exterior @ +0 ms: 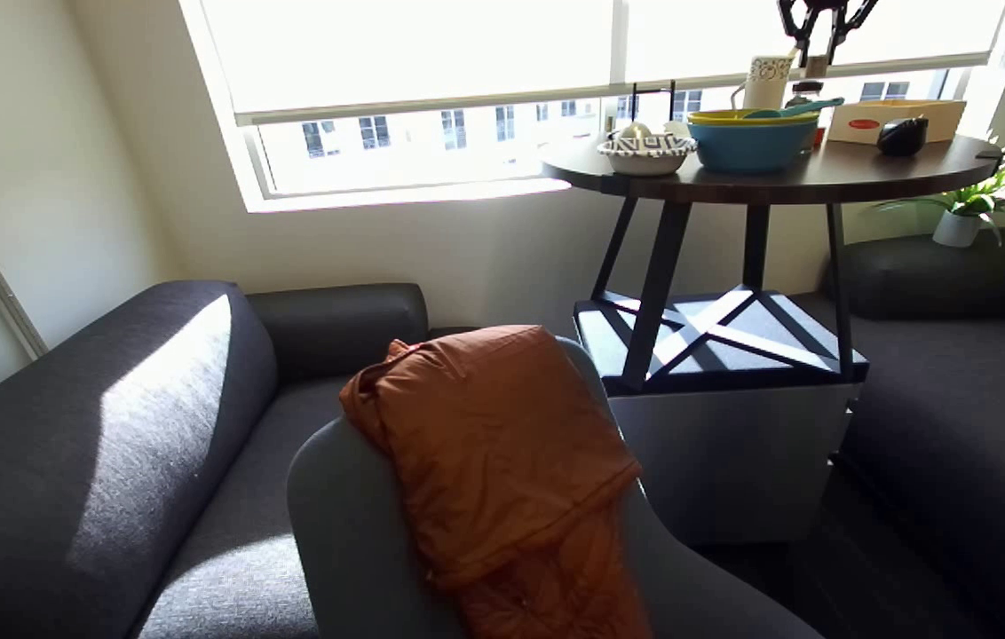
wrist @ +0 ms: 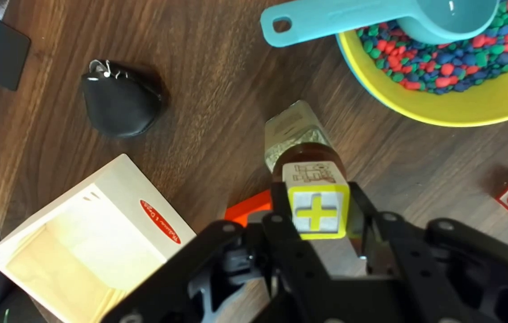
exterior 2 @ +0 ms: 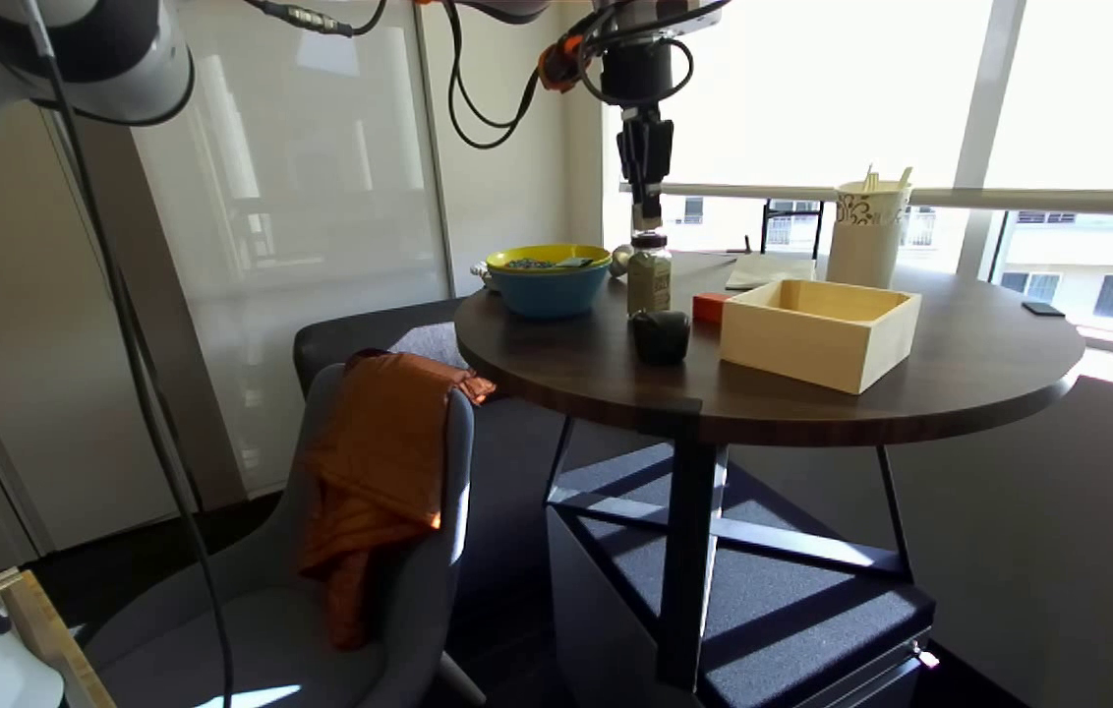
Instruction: Lift the small box from the table and put it on top of the salt shaker
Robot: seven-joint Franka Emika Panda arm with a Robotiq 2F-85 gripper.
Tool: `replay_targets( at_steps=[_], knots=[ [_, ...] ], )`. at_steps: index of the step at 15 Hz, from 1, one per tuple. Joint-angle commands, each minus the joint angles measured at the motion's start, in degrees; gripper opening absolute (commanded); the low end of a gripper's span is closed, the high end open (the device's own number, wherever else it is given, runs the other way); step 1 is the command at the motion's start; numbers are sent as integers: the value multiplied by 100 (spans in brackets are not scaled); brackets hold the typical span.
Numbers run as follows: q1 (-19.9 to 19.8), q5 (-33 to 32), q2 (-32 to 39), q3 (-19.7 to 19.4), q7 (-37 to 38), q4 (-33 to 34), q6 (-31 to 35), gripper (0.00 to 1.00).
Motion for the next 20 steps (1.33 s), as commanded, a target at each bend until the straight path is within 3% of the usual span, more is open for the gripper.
replay_targets(
  at_steps=[1,16,17,18,20],
  knots=[
    [-24,38,113,23,-9,256,-133,8],
    [-19,25,180,35,19,287,-145,8],
    [-19,26,189,34,29,292,-153,14],
    [-18,24,196,32,35,296,-158,58],
    [-17,19,211,30,33,304,-168,63]
  ],
)
